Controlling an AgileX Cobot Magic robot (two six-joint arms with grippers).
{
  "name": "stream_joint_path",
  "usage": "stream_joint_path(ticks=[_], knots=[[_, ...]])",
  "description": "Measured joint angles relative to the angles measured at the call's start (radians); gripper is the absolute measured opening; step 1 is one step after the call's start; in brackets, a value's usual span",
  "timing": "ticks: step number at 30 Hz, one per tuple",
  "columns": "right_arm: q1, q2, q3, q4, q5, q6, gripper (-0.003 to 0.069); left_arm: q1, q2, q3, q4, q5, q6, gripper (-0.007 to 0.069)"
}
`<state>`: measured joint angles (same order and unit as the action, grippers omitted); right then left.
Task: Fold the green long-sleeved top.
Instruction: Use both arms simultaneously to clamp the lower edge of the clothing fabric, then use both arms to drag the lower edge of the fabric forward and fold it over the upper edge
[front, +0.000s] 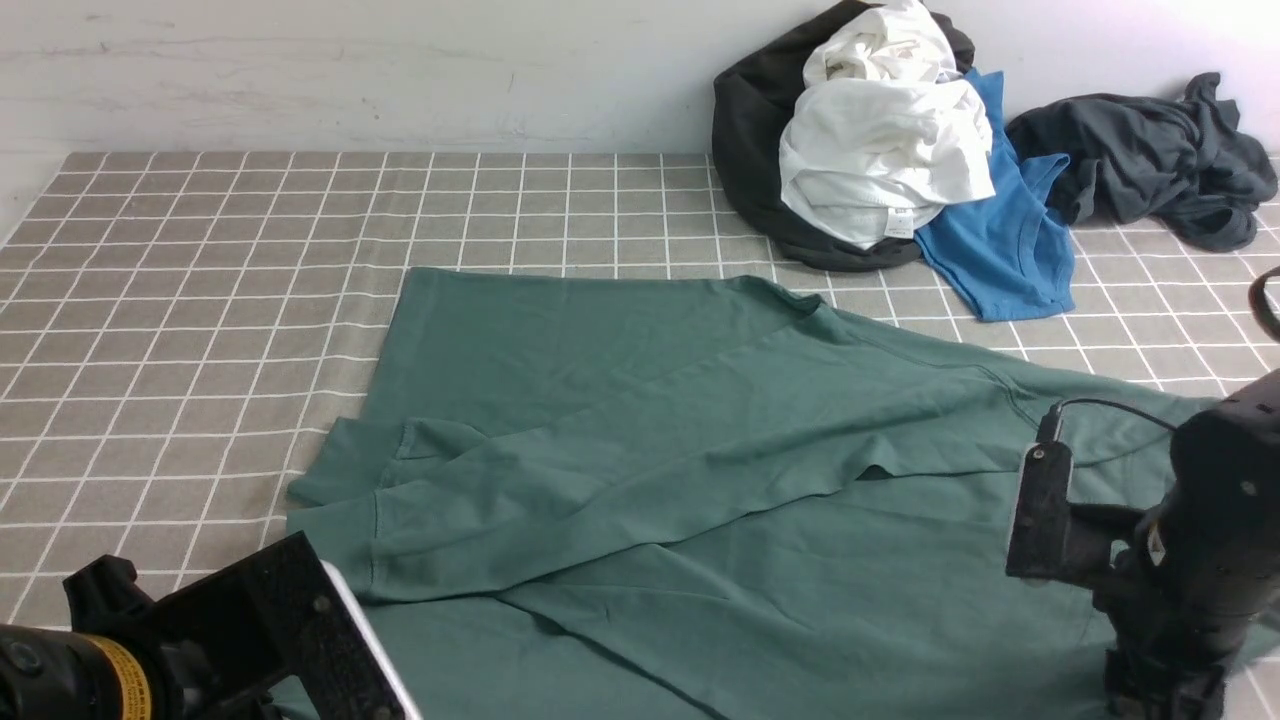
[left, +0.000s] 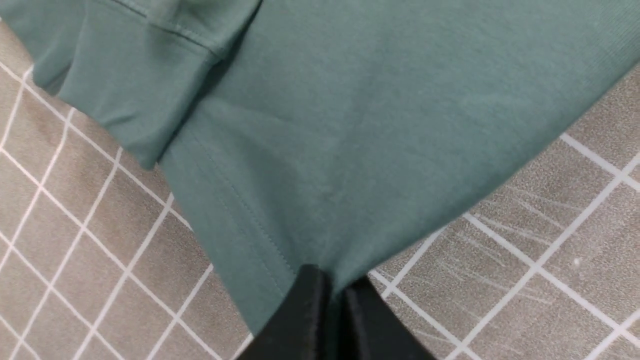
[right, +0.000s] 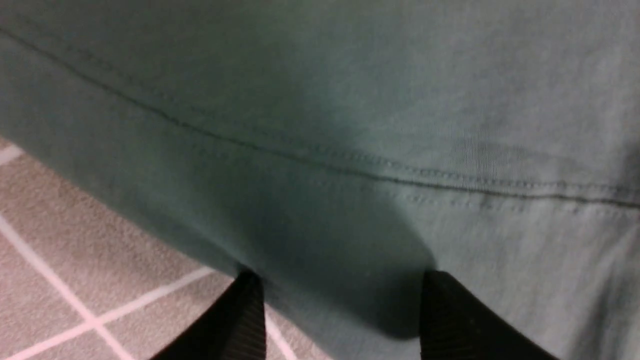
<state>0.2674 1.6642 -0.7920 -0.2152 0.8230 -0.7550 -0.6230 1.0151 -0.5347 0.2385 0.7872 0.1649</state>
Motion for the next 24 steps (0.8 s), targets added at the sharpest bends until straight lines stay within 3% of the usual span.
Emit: stream_joint_path(ticks=[5, 6, 8, 14, 24], knots=[[0.003, 0.005, -0.005, 0.0, 0.003, 0.037, 0.0165, 0.0, 0.0, 0.0, -0.023, 0.0, -0.002, 0.0003], [0.005, -0.003, -0.005, 0.0, 0.006, 0.083, 0.0094, 0.0, 0.0, 0.0, -0.03, 0.0, -0.009, 0.0003], [0.006, -0.034, -0.005, 0.0, 0.01, 0.149, 0.0029, 0.001, 0.0, -0.001, -0.035, 0.001, -0.033, 0.0004], [0.006, -0.15, -0.005, -0.005, 0.064, 0.307, -0.0002, 0.115, 0.005, -0.088, -0.094, 0.013, -0.159, 0.0013], [-0.043, -0.134, -0.162, 0.0, -0.002, 0.349, -0.0003, 0.399, 0.321, -0.451, -0.207, -0.113, -0.141, 0.0013]])
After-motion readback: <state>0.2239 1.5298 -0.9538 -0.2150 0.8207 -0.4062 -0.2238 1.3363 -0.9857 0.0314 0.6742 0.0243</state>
